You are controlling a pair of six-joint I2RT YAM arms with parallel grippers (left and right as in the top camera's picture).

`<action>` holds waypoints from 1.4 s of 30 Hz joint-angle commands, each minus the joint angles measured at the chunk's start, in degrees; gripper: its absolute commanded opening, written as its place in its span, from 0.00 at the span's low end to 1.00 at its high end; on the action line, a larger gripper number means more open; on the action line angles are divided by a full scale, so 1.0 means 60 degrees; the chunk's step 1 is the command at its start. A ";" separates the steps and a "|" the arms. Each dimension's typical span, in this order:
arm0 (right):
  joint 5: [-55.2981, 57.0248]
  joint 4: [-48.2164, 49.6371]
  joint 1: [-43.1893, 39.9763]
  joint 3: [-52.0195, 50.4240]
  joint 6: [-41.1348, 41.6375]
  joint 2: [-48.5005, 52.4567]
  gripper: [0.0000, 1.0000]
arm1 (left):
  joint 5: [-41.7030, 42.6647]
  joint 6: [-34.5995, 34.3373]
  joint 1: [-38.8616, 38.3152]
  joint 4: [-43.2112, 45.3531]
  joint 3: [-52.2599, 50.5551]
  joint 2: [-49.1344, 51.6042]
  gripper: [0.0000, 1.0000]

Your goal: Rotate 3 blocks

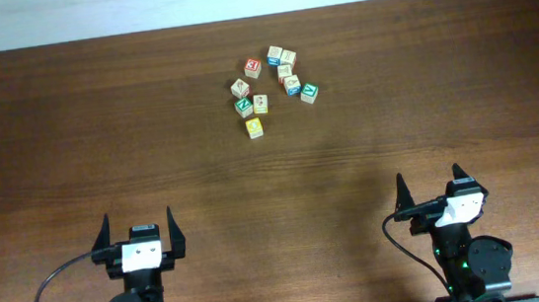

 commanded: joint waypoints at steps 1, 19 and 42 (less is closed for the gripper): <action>0.0222 -0.0004 0.0044 -0.0087 0.0007 -0.0091 0.98 | -0.0040 0.0084 0.0047 0.0022 -0.0066 -0.0091 0.99; -0.0237 0.0124 0.0044 -0.0084 0.0015 -0.0091 0.98 | 0.1923 0.0076 0.0047 0.0448 -0.0058 -0.0091 0.99; -0.2029 -0.2208 0.0044 0.6040 0.0007 0.4881 0.98 | 0.3198 -0.0892 0.0044 -0.2707 0.7246 0.8371 0.99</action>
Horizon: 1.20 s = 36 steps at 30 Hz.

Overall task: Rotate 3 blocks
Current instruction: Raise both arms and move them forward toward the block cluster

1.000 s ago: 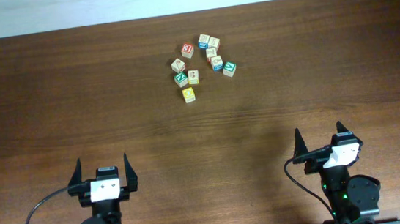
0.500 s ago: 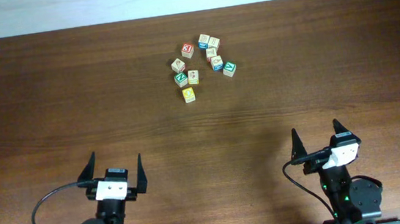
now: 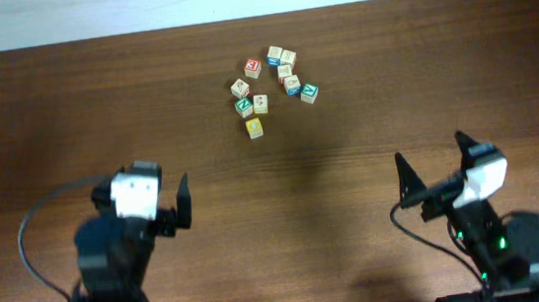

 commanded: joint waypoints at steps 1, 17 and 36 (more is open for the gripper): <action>-0.0229 -0.1319 0.0044 0.1752 0.0011 0.1789 0.98 | 0.0907 -0.0124 0.0040 -0.1286 0.2291 0.2142 0.99; -0.1322 -0.7661 0.0044 0.9264 0.0015 0.9595 0.98 | 0.4477 -0.0124 0.0000 -0.6925 0.8958 0.8899 0.99; -0.0069 -0.5508 0.1657 1.1249 0.4065 1.4185 0.88 | -0.1690 -0.3861 -0.0801 -0.6215 0.9763 0.9384 0.99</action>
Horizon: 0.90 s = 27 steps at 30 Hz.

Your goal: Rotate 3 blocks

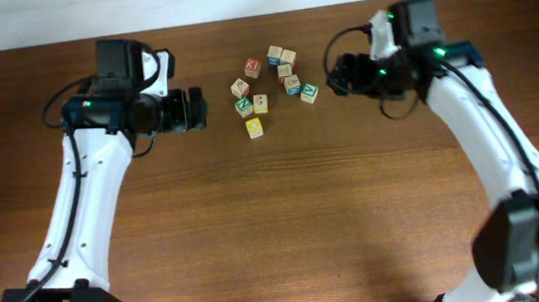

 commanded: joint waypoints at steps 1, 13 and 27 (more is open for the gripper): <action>0.0998 0.0015 0.0572 0.1515 0.1206 0.1220 0.86 | -0.2677 -0.1537 -0.0379 -0.0036 0.0364 0.0098 0.99; 0.2368 0.1005 0.1319 0.2528 0.2528 0.3625 0.71 | -0.2790 -0.2390 -0.0386 -0.0011 0.0364 0.1446 0.99; 0.2677 0.1424 0.1384 0.2528 0.2426 0.4976 0.53 | -0.2721 -0.2386 -0.0386 0.0051 0.0364 0.1789 0.97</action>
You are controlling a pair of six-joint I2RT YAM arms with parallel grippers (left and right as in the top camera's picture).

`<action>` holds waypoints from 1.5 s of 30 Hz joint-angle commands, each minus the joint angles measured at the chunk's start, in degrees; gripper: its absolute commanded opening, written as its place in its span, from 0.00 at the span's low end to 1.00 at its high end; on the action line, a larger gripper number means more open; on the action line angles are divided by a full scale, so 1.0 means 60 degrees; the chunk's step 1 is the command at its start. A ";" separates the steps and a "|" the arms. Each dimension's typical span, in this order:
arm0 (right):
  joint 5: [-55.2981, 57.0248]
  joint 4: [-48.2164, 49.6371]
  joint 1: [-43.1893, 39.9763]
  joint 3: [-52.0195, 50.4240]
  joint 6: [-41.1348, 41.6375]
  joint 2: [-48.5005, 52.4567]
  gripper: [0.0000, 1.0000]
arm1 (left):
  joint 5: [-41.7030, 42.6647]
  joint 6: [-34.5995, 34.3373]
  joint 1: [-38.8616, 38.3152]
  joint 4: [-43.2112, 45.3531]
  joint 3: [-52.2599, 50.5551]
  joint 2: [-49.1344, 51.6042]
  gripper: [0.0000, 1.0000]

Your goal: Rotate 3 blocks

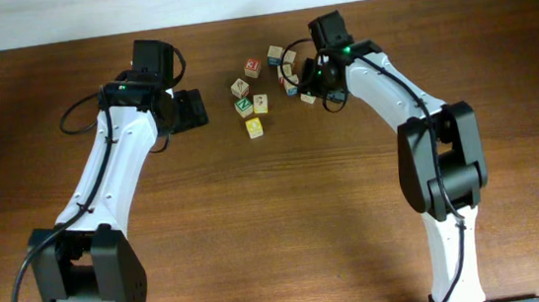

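A loose cluster of small lettered wooden blocks lies at the far middle of the table: a red-faced block, a green-faced block, a yellow block nearest the front, and a pale block at the back. My left gripper hovers just left of the cluster, its dark fingers spread and nothing between them. My right gripper is down over the cluster's right side, covering the blocks there. Its fingers are hidden under the wrist.
The dark wooden table runs to a pale wall edge at the back, just behind the blocks. Both arms arch inward from the front corners, with cables hanging by their bases.
My right gripper has moved left from the open table beside the cluster onto its right-hand blocks. The left gripper has stayed just left of the cluster while its wrist shifted right.
Both arms first sat folded at the front edge with their grippers open, far from the blocks. They then rose and were stretched out on either side of the cluster. Now the right gripper is on the cluster's right side; no block has visibly moved.
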 commanded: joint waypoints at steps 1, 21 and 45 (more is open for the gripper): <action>0.0302 0.0015 0.0091 0.0215 -0.0186 0.0186 0.51 | -0.0106 -0.0135 0.0015 0.0015 0.0186 0.0095 0.97; 0.0856 -0.0324 0.0200 0.0168 -0.3588 0.0189 0.39 | -0.0106 -0.0135 0.0015 -0.0007 0.0186 0.0102 0.98; -0.1413 -0.4630 0.0233 0.0313 -0.3450 -0.0058 0.23 | -0.0106 -0.0135 0.0015 -0.0011 0.0186 0.0102 1.00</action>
